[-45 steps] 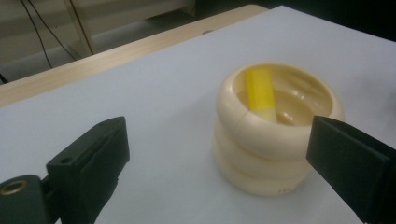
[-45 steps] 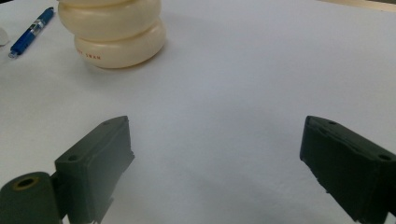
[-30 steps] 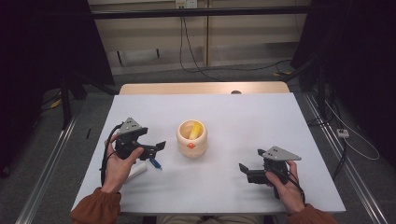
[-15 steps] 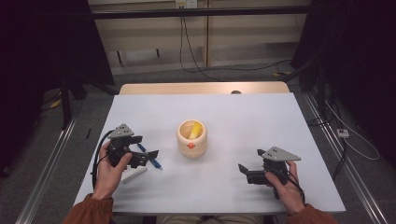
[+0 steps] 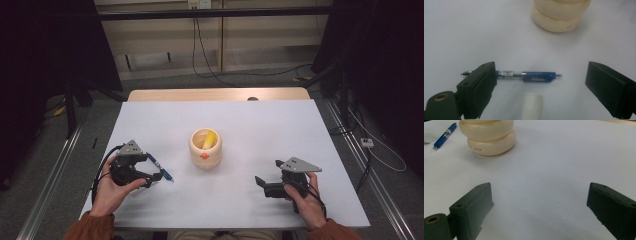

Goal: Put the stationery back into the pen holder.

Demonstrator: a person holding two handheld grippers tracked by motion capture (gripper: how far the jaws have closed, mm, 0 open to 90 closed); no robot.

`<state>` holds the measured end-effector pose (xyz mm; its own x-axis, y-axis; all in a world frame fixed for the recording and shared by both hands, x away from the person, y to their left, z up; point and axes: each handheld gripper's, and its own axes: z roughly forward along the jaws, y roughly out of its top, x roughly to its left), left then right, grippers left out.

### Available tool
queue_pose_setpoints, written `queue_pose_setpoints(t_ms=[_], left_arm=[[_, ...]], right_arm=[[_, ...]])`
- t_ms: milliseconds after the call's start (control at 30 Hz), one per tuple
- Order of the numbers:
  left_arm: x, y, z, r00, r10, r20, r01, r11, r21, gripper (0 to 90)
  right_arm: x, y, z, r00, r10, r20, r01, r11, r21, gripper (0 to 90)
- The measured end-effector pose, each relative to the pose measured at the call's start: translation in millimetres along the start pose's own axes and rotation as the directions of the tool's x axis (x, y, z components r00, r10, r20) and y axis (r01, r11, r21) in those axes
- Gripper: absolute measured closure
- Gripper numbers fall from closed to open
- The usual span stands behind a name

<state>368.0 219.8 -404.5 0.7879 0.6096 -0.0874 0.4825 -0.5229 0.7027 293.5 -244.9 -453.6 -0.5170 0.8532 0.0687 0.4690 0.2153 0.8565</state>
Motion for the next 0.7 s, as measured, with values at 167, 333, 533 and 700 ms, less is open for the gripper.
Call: queue_pose_setpoints(t_ms=[167, 333, 533, 700], left_arm=[[-0.2, -3.7, 2.8, 1.0000, 0.008, 0.003, -0.008, 0.9995, 0.030, 12.9], [0.1, -4.2, 3.9, 0.9991, 0.029, -0.031, -0.026, 0.9954, 0.092, 16.0], [0.3, -5.5, 8.9, 0.9965, 0.056, -0.062, -0.044, 0.9816, 0.186, 25.9], [0.6, -8.1, 10.3, 0.9971, 0.063, -0.041, -0.052, 0.9718, 0.230, 35.8]], right_arm=[[0.4, 0.0, 0.2, 1.0000, -0.002, 0.000, 0.002, 1.000, 0.000, 5.5], [0.3, -0.1, 0.3, 1.0000, -0.002, -0.001, 0.002, 1.000, 0.000, 5.4], [0.1, 0.0, 0.6, 1.0000, 0.000, 0.000, 0.000, 1.000, 0.002, 4.8], [0.0, -0.1, 0.7, 1.0000, 0.000, 0.000, 0.000, 1.000, 0.003, 4.8]])
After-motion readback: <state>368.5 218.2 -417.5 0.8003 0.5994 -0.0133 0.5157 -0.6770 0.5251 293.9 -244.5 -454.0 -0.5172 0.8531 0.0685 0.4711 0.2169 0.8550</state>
